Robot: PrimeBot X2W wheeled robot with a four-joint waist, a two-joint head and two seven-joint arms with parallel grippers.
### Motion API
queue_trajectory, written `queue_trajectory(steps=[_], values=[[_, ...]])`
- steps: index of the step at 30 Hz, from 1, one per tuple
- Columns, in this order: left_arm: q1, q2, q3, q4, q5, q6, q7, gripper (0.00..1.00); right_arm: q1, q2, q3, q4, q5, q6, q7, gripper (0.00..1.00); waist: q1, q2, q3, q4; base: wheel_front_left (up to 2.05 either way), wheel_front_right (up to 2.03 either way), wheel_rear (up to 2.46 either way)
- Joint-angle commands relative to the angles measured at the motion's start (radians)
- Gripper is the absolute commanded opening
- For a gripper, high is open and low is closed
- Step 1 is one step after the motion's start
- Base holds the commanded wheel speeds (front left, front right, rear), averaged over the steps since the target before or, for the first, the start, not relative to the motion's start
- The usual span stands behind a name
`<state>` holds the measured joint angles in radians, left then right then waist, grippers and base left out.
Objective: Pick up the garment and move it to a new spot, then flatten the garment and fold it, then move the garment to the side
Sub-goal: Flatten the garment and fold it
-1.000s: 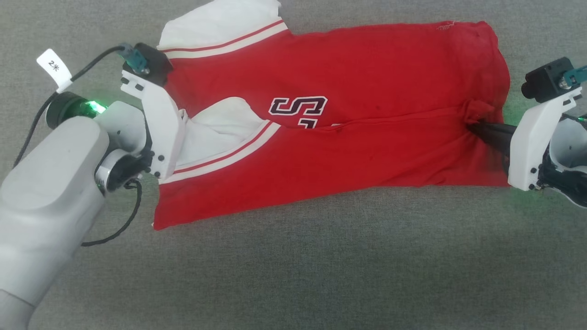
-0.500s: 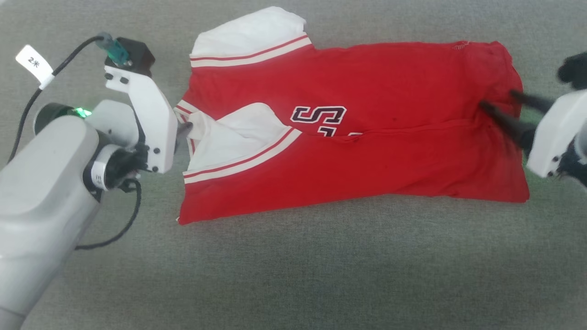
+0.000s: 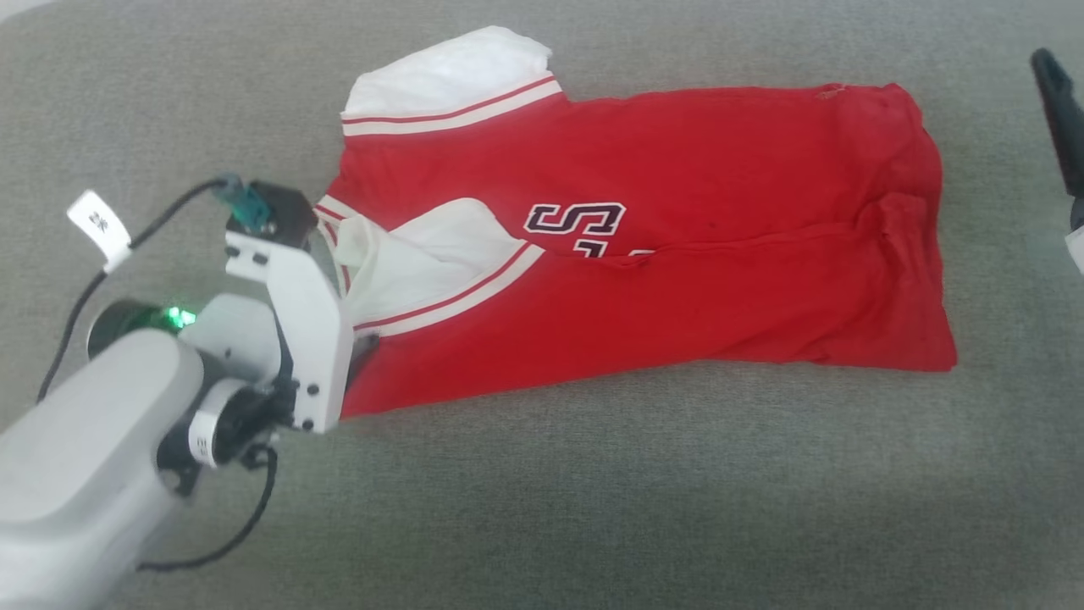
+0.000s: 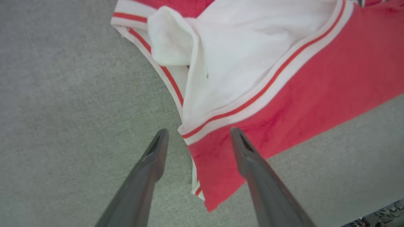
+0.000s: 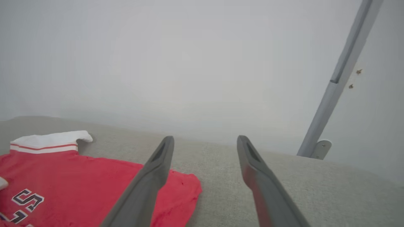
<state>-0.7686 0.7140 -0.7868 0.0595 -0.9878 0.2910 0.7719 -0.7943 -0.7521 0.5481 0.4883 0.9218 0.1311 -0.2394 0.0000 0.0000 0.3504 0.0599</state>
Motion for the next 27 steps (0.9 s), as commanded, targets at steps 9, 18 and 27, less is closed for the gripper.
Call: queue_trajectory(steps=[9, 18, 27], values=[[0.109, 0.045, 0.008, -0.047, -0.035, 0.132, 0.047, 1.0, 0.228, 0.154, -0.354, -0.117, -0.225, -0.001, -0.001, 1.0, 0.0, 0.0, 0.009, -0.054, 0.0, 0.0, 0.0], [0.144, -0.021, 0.013, 0.062, -0.064, 0.163, 0.024, 0.92, 0.38, 0.291, -0.526, -0.302, -0.341, -0.001, 0.146, 1.0, 0.0, 0.0, 0.019, -0.077, 0.0, 0.0, 0.0], [0.117, -0.051, 0.017, 0.161, -0.069, 0.085, -0.026, 0.0, 0.517, 0.367, -0.56, -0.418, -0.32, -0.001, 0.415, 1.0, 0.0, 0.0, 0.009, -0.065, 0.0, 0.0, 0.0]])
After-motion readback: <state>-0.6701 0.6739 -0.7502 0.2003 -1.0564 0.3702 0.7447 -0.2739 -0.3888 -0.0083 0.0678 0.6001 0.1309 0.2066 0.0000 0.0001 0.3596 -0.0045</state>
